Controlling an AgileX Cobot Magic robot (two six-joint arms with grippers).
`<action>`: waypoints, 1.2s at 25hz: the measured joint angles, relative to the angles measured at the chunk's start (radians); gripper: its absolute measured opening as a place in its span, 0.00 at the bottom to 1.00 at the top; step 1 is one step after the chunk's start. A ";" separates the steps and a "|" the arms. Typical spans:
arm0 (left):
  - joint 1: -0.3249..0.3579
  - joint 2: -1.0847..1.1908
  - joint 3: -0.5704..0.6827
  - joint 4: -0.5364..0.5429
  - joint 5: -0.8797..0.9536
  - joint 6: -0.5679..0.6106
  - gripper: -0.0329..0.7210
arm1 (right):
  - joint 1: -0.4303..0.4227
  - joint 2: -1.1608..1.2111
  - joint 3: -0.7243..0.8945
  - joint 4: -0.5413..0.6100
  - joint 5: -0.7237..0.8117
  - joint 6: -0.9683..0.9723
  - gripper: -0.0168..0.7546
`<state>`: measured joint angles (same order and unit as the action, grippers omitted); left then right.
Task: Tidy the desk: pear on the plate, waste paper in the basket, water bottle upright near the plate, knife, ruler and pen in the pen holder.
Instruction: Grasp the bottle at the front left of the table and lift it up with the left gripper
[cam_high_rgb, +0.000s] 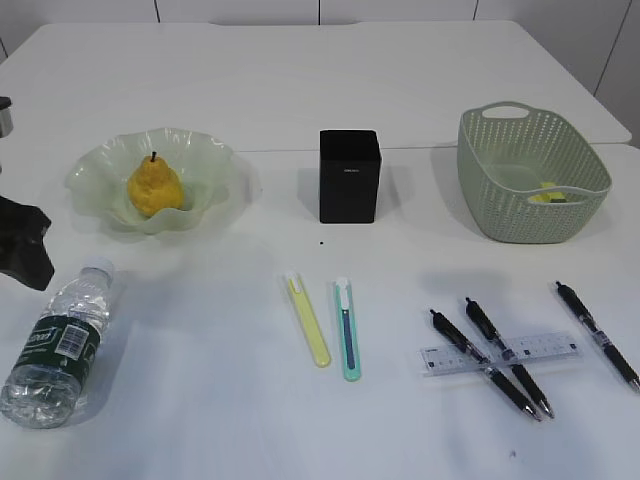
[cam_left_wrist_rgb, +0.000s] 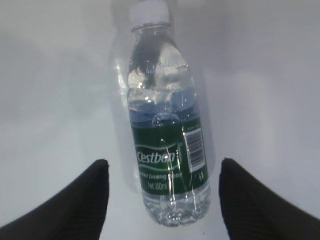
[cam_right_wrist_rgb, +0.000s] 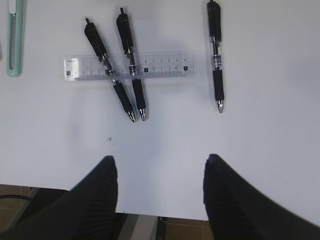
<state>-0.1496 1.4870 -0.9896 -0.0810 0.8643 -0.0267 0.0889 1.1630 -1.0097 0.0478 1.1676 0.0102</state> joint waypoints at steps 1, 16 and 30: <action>-0.004 0.025 -0.023 0.000 0.007 0.000 0.69 | 0.000 0.000 0.000 0.000 -0.001 0.000 0.55; -0.102 0.243 -0.114 0.102 -0.086 -0.168 0.88 | 0.000 0.000 0.002 0.000 -0.012 0.000 0.55; -0.087 0.330 -0.118 0.127 -0.092 -0.218 0.88 | 0.000 0.000 0.002 0.000 -0.030 0.000 0.55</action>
<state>-0.2362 1.8174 -1.1072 0.0462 0.7721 -0.2449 0.0889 1.1630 -1.0081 0.0478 1.1376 0.0102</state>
